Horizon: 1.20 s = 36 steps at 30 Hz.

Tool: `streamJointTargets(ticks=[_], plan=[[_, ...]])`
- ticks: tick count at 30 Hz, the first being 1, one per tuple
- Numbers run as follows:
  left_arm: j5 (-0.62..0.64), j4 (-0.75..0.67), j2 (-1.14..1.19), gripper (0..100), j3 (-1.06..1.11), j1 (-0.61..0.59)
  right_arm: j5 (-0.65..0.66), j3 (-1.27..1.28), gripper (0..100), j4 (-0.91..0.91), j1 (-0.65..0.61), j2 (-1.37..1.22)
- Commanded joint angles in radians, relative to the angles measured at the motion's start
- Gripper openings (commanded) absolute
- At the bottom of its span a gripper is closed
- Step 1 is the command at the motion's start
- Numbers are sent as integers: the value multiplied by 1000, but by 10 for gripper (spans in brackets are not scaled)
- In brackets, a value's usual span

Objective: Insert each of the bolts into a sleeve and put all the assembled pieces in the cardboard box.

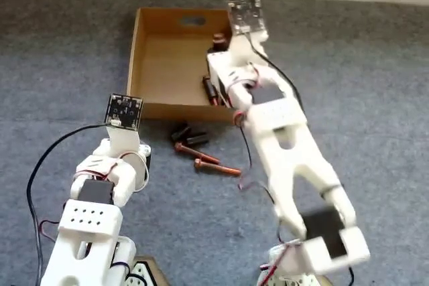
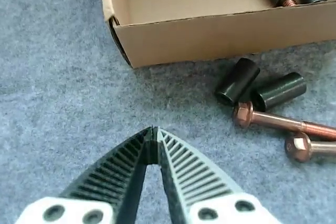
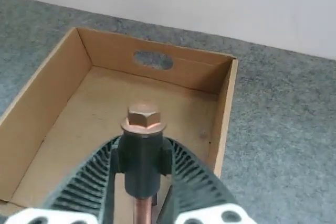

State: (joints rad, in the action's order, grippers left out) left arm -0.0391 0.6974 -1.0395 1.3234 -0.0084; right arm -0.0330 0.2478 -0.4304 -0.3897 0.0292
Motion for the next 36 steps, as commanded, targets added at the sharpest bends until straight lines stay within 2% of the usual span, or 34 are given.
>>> streamJointTargets(ticks=[1,3,5,8,14,21,28,36], plan=[[11,-14,-19,13,-5,-7,-80,-160,5,28,-7,-105],[11,-14,-22,13,-7,-7,-170,-213,5,28,-7,-168],[11,-14,-22,13,-10,-7,-204,-252,5,28,-24,-243],[11,-14,-22,13,-10,-7,-163,-321,5,28,-45,-360],[11,-15,-22,13,-10,-7,-163,-484,5,25,-87,-515],[11,-17,-22,13,-12,-7,-163,-489,5,18,-113,-584],[11,-17,-22,13,-12,-7,-163,-499,5,-101,-111,-621],[11,-17,-22,13,-12,-7,-163,-499,5,-102,-88,-654]])
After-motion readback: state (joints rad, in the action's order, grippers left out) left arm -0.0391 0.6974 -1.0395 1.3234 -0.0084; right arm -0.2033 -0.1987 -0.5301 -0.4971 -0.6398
